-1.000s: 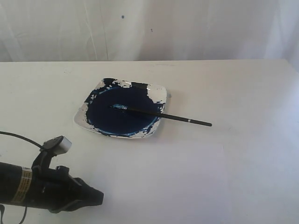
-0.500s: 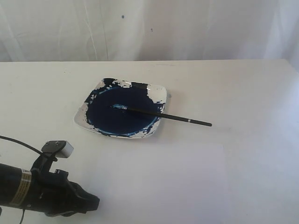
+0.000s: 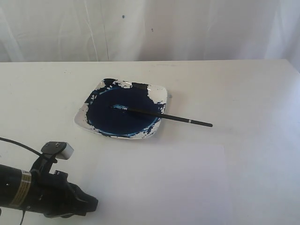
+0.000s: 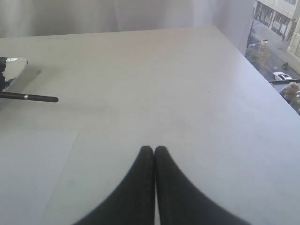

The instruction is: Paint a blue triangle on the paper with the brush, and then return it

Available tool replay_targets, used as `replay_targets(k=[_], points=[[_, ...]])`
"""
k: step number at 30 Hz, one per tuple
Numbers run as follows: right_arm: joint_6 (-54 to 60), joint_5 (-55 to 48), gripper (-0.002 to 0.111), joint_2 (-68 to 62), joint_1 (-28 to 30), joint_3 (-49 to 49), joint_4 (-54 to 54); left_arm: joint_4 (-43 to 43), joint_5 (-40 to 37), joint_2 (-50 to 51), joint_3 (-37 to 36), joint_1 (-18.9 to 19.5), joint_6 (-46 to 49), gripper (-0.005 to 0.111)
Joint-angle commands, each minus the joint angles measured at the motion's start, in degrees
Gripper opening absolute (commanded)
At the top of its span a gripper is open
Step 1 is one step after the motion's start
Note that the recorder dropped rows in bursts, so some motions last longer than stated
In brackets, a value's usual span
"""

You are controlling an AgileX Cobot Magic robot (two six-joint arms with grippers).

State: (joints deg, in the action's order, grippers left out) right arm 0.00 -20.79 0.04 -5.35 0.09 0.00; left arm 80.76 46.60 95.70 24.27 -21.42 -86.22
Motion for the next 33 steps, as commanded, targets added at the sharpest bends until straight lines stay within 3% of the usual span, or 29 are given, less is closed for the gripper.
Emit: replay_targets(k=[1, 33], points=[[0.0, 0.66, 0.0, -0.04, 0.04, -0.09, 0.0, 0.69, -2.0, -0.01, -0.22, -0.47, 0.21, 0.0], [-1.21, 0.66, 0.0, -0.04, 0.04, -0.09, 0.0, 1.13, -1.19, -0.01, -0.22, -0.47, 2.47, 0.0]])
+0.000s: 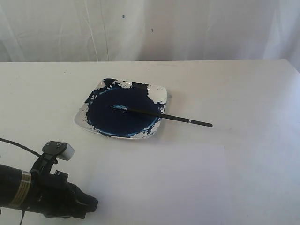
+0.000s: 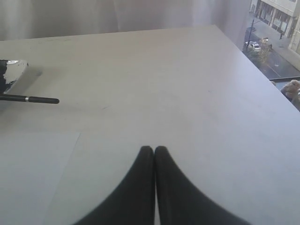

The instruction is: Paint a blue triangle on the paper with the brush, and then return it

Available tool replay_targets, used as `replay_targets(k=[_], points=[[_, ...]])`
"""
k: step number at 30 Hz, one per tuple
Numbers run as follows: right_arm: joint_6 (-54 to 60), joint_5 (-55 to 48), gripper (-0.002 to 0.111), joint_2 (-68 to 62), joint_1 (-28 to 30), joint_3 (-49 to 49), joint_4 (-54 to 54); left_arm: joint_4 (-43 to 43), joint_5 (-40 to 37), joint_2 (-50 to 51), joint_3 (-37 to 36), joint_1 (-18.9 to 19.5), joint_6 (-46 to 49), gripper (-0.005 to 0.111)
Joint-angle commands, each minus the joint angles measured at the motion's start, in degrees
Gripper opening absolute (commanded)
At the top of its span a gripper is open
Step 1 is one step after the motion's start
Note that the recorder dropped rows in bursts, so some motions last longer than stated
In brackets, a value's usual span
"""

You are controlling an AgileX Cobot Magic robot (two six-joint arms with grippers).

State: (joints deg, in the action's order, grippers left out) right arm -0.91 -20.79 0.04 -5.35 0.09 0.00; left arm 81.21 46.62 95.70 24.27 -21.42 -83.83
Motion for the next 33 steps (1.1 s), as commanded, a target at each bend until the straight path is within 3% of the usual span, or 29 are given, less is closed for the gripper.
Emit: replay_targets(k=[1, 10, 21, 25, 29, 31, 33], points=[[-0.29, 0.66, 0.0, -0.04, 0.04, -0.09, 0.0, 0.69, -1.22, -0.01, -0.22, -0.47, 0.08, 0.0], [-0.3, 1.98, 0.0, -0.04, 0.04, -0.09, 0.0, 0.69, -1.22, -0.01, -0.22, -0.47, 0.08, 0.0], [-2.36, 31.9, 0.0, -0.04, 0.04, -0.09, 3.45, 0.69, -1.22, -0.01, -0.22, -0.47, 0.08, 0.0], [-3.38, 38.52, 0.0, -0.04, 0.04, -0.09, 3.45, 0.69, -1.22, -0.01, -0.22, -0.47, 0.08, 0.0], [-17.22, 42.83, 0.0, -0.04, 0.04, -0.09, 3.35, 0.69, -1.22, -0.01, -0.22, -0.47, 0.08, 0.0], [-20.61, 43.2, 0.0, -0.04, 0.04, -0.09, 0.0, 0.69, -1.22, -0.01, -0.22, -0.47, 0.08, 0.0], [-24.34, 41.1, 0.0, -0.04, 0.04, -1.64, -12.65, 0.69, -1.46, -0.01, -0.22, -0.47, 0.08, 0.0]])
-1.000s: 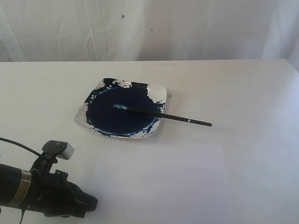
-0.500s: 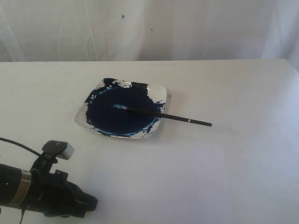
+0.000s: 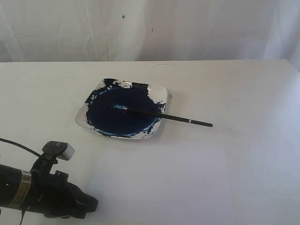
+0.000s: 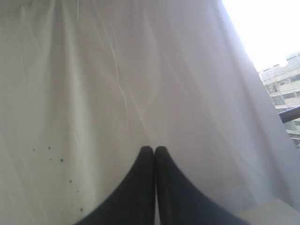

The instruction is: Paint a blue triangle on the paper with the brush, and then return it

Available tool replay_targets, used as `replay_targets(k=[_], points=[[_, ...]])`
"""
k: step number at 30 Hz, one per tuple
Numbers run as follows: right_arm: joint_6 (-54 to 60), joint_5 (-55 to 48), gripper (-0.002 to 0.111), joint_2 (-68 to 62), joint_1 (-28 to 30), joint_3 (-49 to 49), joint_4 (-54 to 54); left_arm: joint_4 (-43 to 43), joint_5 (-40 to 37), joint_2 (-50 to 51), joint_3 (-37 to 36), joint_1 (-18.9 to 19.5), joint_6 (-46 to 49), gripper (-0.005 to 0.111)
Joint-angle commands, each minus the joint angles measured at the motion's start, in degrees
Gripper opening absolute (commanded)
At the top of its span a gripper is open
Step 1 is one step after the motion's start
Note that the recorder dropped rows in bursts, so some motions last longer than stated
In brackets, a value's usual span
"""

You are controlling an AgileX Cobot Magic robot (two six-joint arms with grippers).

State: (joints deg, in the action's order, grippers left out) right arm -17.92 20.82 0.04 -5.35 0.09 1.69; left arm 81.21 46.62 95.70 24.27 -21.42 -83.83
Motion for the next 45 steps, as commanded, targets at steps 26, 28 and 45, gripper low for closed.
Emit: replay_targets(k=[26, 28, 45], points=[[-84.05, 28.06, 0.0, -75.67, 0.04, -46.27, -101.63, 0.69, -1.36, -0.01, -0.22, -0.47, 0.19, 0.0], [-84.93, 31.39, 0.0, -80.8, 0.04, -46.27, -97.53, 0.69, -1.36, -0.01, -0.22, -0.47, 0.19, 0.0], [-92.65, 35.4, 0.057, -103.7, -0.07, -46.27, -93.58, 0.69, -1.36, -0.01, -0.22, -0.47, 0.19, 0.0]])
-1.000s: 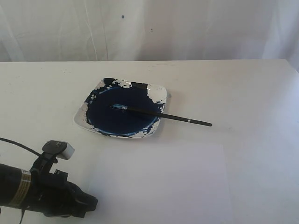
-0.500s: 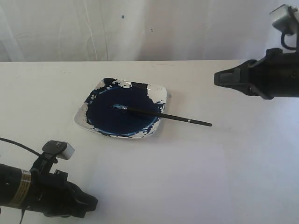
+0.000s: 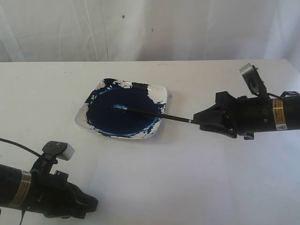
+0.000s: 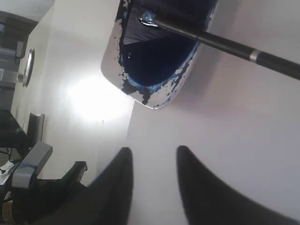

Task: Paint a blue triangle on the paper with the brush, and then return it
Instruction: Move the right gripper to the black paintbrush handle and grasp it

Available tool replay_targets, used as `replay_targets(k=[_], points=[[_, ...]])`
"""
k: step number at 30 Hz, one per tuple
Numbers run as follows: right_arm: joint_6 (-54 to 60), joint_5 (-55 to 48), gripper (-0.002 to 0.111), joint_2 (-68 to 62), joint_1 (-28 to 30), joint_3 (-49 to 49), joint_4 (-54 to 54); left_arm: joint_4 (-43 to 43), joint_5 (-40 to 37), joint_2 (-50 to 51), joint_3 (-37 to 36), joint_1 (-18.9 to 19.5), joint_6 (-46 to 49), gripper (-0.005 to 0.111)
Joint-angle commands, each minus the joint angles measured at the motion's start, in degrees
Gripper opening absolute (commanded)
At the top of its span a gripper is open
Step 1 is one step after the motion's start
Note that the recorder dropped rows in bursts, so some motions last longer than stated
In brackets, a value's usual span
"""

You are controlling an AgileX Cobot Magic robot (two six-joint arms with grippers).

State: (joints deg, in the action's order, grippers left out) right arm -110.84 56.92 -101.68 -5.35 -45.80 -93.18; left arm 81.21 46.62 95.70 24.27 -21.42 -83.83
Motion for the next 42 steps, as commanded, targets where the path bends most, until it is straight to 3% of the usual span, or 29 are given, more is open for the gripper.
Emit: replay_targets(k=[1, 3, 4, 12, 31, 42], points=[[0.03, -1.08, 0.067, -2.73, -0.3, -0.37, 1.84, 0.69, -1.36, -0.01, -0.22, -0.47, 0.31, 0.0], [0.03, -1.13, 0.083, -4.05, -0.98, -0.37, 3.12, 0.69, -1.36, -0.01, -0.22, -0.47, 0.31, 0.0], [0.03, -1.13, 0.085, -4.62, -1.31, -0.37, 3.54, 0.69, -1.36, -0.01, -0.22, -0.47, 0.31, 0.0], [-2.33, -7.1, 0.076, -9.1, -5.82, -0.37, 15.09, 0.69, -1.36, -0.01, -0.22, -0.47, 0.31, 0.0], [0.26, -22.03, 0.076, -10.16, -14.94, -0.37, 47.66, 0.69, -1.46, -0.01, -0.22, -0.47, 0.31, 0.0], [3.16, -21.33, 0.076, -13.48, -18.59, -0.46, 60.6, 0.69, -1.6, -0.01, -0.22, -0.47, 0.31, 0.0]])
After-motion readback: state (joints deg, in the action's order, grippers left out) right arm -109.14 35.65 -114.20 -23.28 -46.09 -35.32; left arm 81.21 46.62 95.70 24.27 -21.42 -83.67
